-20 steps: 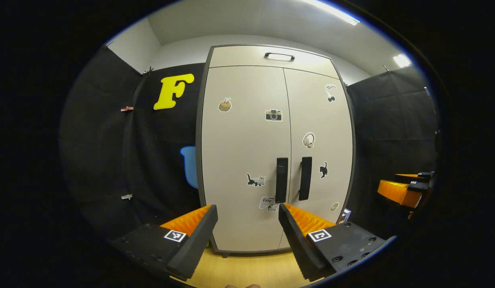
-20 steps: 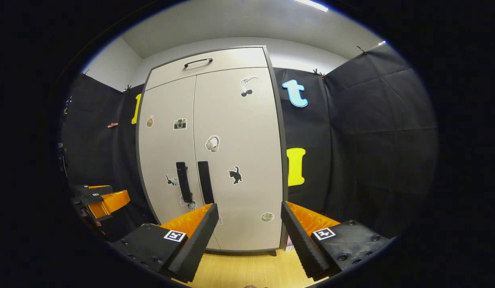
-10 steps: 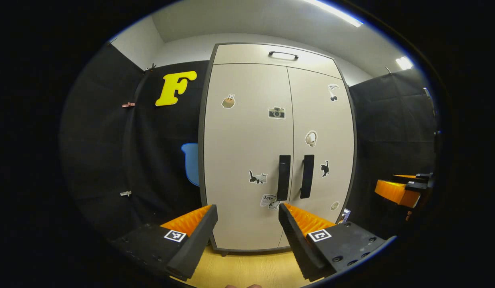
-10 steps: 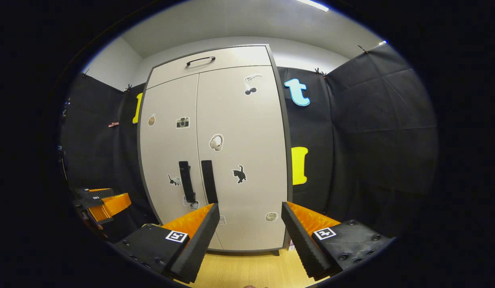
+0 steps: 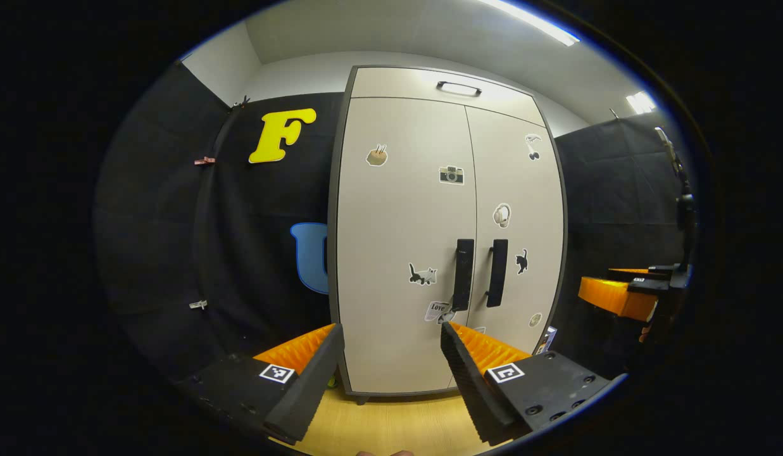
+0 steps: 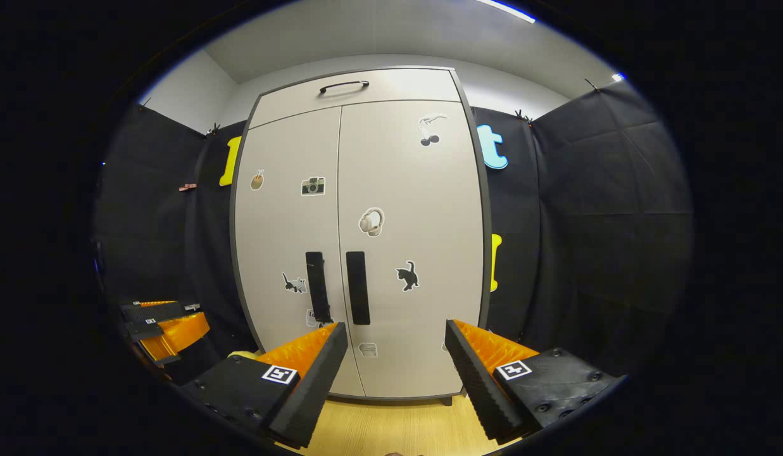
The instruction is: Open the right door of the double-door shoe cabinet with the right hand, and open the left door with the left hand.
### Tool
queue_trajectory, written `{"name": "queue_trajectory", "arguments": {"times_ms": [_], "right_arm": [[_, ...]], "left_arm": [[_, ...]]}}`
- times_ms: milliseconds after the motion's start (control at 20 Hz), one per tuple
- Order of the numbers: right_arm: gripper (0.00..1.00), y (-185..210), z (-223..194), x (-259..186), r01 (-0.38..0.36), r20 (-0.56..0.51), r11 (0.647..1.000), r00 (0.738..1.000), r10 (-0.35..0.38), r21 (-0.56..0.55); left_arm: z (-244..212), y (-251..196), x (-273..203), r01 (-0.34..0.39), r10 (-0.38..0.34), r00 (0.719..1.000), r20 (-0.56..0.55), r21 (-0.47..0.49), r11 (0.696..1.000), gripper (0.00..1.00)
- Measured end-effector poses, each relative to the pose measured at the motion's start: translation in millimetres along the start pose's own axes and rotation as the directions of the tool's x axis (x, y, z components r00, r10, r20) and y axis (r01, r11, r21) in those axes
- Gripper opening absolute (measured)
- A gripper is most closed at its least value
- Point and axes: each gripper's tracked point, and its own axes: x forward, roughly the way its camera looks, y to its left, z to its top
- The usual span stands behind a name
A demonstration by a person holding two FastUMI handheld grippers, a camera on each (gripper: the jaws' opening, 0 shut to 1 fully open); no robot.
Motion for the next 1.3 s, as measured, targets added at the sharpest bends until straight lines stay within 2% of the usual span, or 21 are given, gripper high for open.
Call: {"name": "queue_trajectory", "arguments": {"times_ms": [100, 400, 700, 1000, 1300], "right_arm": [[0.98, 2, -3, 12, 0.036, -0.021, 0.999, 0.999, -0.036, -0.033], [0.98, 34, 10, 53, 0.04, -0.034, 0.999, 0.999, -0.04, -0.004], [0.98, 48, 15, 106, 0.04, -0.068, 0.999, 0.997, -0.04, -0.001], [0.98, 37, -2, 154, 0.057, -0.106, 0.998, 0.993, -0.054, 0.028], [0.97, 37, -15, 182, 0.032, -0.124, 0.999, 0.992, -0.027, 0.036]], "left_arm": [[-4, 9, -1, 0.009, -0.009, 1.0, 0.013, 0.004, 1.0, 0.95], [-31, 31, -4, 0.041, -0.041, 0.999, -0.004, -0.003, 0.999, 0.95], [-68, 43, 3, 0.041, -0.042, 0.996, -0.079, -0.008, 0.999, 0.95], [-75, 57, 10, -0.028, 0.028, 0.993, -0.111, -0.006, 1.0, 0.95], [-92, 62, 19, -0.076, 0.07, 0.984, -0.161, -0.033, 0.997, 0.95]]}}
